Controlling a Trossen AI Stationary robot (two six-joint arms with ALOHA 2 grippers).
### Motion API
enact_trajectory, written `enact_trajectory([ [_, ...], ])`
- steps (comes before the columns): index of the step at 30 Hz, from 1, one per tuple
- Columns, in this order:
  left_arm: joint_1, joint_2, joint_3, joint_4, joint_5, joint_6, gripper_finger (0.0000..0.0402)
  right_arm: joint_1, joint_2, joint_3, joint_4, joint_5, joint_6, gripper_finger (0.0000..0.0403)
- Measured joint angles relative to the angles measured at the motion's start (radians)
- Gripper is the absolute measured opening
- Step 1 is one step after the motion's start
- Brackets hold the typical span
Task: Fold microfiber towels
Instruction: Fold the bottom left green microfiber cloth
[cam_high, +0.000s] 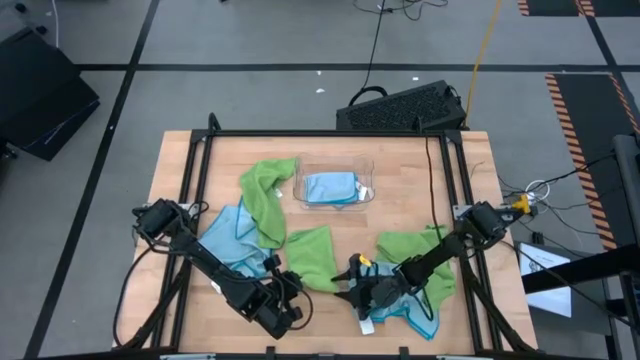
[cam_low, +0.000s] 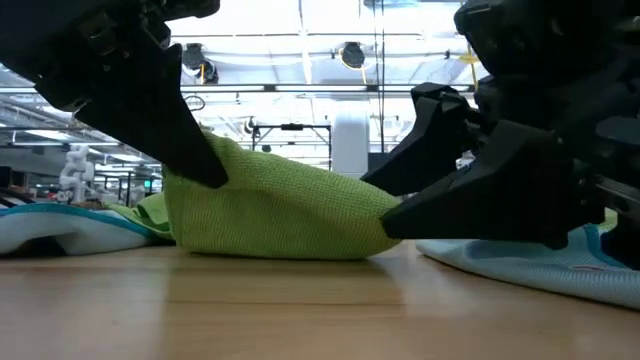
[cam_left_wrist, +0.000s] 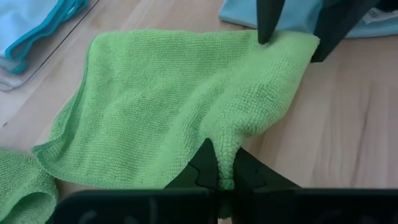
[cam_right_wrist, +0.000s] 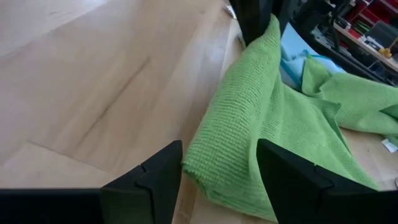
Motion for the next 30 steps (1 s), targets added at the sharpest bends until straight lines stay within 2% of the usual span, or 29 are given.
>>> enact_trajectory([
  [6, 0.000, 0.000, 0.000, 0.003, -0.002, -0.015, 0.0008, -0.006, 0.021, 0.001, 0.020, 0.005, -0.006, 0.0200],
  [9, 0.000, 0.000, 0.000, 0.011, -0.007, -0.018, 0.0008, -0.014, 0.030, 0.002, 0.033, 0.029, -0.007, 0.0188],
  [12, -0.001, 0.000, 0.001, 0.021, -0.008, -0.020, 0.0008, -0.016, 0.030, 0.002, 0.032, 0.050, -0.017, 0.0149],
  [16, -0.011, 0.000, 0.001, 0.026, -0.011, -0.029, 0.0009, -0.016, 0.030, 0.002, 0.023, 0.042, -0.023, 0.0067],
  [18, -0.019, 0.000, 0.001, 0.027, -0.009, -0.037, 0.0009, -0.013, 0.024, 0.002, 0.012, 0.019, -0.017, 0.0026],
  [20, -0.026, 0.000, 0.001, 0.038, 0.007, -0.042, 0.0008, -0.002, 0.008, 0.002, -0.012, -0.002, -0.009, 0.0010],
  [26, -0.059, 0.000, 0.001, 0.203, 0.111, 0.025, 0.0011, 0.009, -0.107, 0.000, -0.128, -0.156, 0.112, 0.0021],
  [30, -0.084, 0.000, 0.002, 0.301, 0.127, 0.106, 0.0015, 0.006, -0.204, 0.000, -0.201, -0.281, 0.165, 0.0011],
])
